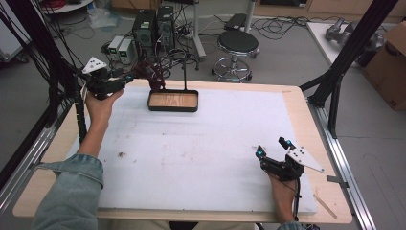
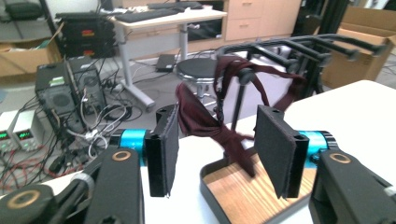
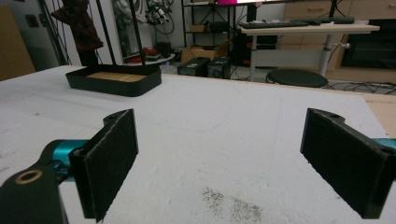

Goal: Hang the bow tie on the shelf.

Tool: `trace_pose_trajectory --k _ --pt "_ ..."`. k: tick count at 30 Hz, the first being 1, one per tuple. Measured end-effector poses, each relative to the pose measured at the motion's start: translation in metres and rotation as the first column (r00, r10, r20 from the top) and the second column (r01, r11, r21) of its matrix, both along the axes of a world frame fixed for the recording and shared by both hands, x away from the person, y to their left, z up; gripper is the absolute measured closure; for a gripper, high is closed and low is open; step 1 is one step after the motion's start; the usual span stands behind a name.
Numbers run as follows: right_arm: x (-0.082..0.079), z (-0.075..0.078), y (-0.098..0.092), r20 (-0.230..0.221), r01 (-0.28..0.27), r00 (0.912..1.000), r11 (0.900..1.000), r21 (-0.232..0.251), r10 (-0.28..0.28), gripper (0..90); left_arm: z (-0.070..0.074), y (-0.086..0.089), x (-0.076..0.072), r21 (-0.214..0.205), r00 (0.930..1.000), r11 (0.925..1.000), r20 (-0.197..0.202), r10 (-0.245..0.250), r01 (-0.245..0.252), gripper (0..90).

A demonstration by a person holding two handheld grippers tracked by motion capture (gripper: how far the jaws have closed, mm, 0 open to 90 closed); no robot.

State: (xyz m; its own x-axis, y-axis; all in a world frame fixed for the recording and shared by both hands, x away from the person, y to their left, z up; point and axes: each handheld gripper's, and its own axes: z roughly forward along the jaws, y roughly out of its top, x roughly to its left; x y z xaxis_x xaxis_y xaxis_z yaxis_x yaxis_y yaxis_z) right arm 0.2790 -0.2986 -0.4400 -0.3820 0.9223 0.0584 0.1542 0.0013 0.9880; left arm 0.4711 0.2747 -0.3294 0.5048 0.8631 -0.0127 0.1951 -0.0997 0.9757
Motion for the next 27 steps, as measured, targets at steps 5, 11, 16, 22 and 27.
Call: trace_pose_trajectory --k 5,11,16,22,27 --pt "0.000 0.000 0.000 -0.003 0.002 1.0000 1.0000 0.002 -0.002 10.4 0.003 -0.002 -0.013 -0.006 0.9987 0.9988 0.020 -0.048 0.048 44.3" --pt "0.000 0.000 0.000 -0.002 0.003 1.0000 1.0000 0.000 -0.003 10.3 0.010 -0.005 -0.026 -0.003 0.9959 0.9966 0.039 -0.082 0.082 37.4" --pt "0.000 0.000 0.000 -0.002 0.001 1.0000 1.0000 0.003 -0.001 10.3 0.011 -0.005 -0.037 -0.014 0.9922 0.9931 0.048 -0.115 0.116 30.5" --pt "0.000 0.000 0.000 -0.003 0.002 1.0000 1.0000 0.001 -0.002 10.4 0.007 -0.005 -0.055 -0.013 0.9910 0.9927 0.062 -0.119 0.120 24.7" --pt "0.000 0.000 0.000 -0.001 0.004 1.0000 1.0000 0.000 -0.004 10.3 0.003 -0.005 -0.069 -0.001 0.9890 0.9911 0.066 -0.132 0.133 21.2"
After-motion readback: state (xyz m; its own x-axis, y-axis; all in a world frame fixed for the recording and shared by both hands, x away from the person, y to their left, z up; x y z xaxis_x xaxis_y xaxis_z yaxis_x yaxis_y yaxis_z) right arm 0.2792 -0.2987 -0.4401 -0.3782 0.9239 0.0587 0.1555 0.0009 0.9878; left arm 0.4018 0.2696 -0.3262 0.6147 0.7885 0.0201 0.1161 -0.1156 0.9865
